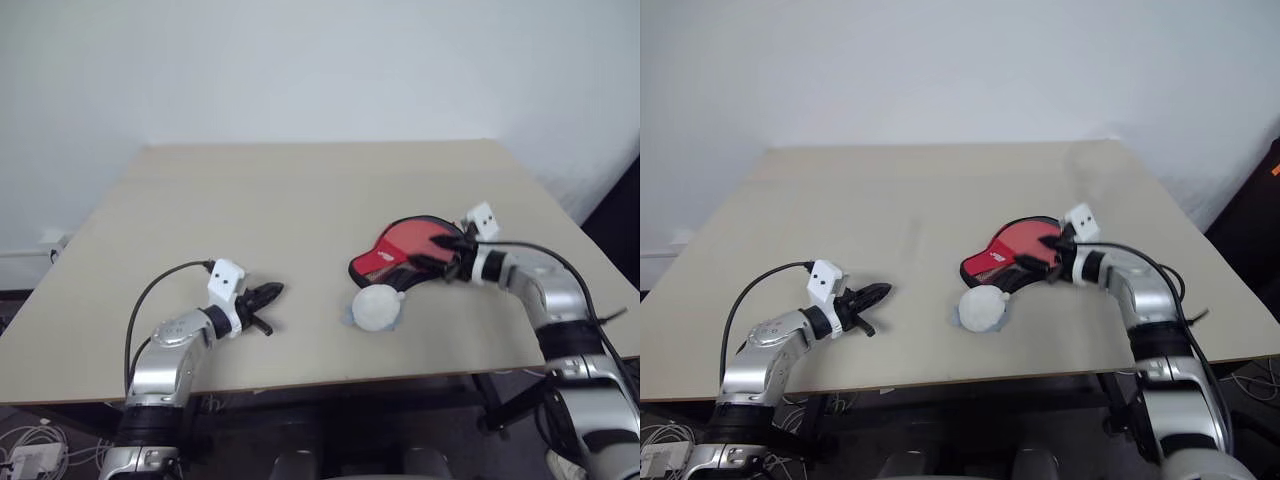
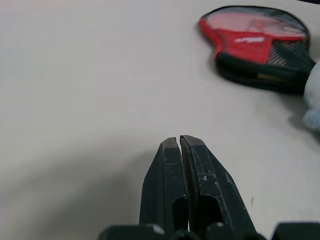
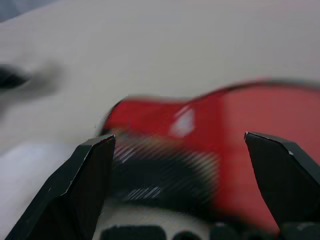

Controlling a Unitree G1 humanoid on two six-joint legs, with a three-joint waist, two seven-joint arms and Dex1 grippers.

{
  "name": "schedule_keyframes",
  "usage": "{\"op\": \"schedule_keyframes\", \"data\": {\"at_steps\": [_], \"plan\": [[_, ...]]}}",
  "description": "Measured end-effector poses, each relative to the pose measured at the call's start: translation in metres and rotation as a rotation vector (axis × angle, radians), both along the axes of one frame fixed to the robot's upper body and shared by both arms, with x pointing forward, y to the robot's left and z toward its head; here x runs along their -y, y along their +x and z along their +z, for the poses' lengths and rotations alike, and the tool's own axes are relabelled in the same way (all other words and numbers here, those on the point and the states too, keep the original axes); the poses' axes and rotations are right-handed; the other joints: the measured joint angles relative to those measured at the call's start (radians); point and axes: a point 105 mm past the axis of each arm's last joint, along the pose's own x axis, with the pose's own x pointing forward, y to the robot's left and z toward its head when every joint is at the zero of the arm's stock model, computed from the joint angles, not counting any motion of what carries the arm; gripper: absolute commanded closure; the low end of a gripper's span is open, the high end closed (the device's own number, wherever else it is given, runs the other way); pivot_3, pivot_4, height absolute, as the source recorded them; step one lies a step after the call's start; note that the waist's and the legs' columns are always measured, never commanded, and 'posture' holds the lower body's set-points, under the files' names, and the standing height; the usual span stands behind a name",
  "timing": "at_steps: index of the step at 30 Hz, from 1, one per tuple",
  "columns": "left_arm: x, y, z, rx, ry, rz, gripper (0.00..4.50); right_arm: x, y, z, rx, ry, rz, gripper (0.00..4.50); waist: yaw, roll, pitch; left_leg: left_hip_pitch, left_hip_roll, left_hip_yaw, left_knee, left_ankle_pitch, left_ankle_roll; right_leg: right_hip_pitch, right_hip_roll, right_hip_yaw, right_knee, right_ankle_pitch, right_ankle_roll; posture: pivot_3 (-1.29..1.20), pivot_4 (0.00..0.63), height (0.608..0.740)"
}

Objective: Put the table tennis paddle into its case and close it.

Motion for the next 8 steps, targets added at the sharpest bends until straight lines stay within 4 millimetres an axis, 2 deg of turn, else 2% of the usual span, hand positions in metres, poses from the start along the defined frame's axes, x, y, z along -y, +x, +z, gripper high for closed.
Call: {"op": "schedule_keyframes", "data": {"at_steps": [2, 4, 8], "plan": [[-0.002, -0.004, 0.002, 0.0, 0.002, -0.003, 4.5, -0.003, -0.005, 0.012, 0.017, 0.015, 0.029, 0.03, 0.001, 0.0, 0.0, 0.0, 0.0, 0.0, 0.0, 0.0, 0.0, 0.0, 0.0, 0.0, 0.0, 0.0, -0.002, 0.0, 0.0, 0.706], [-0.006, -0.009, -0.003, -0.015, 0.005, 0.01, 4.5, -0.003, -0.013, 0.016, 0.034, 0.025, 0.036, 0.03, 0.004, -0.002, -0.001, 0.0, 0.0, -0.001, 0.0, -0.001, 0.001, 0.0, 0.0, 0.0, -0.001, 0.0, -0.002, 0.0, 0.0, 0.706], [-0.011, -0.013, -0.009, -0.037, 0.005, 0.031, 4.5, 0.004, -0.024, -0.006, -0.036, 0.027, -0.019, 0.03, 0.011, -0.003, -0.001, -0.001, 0.0, 0.0, -0.001, -0.001, 0.001, -0.001, 0.0, 0.001, -0.001, 0.0, -0.003, 0.0, 0.0, 0.706]]}}
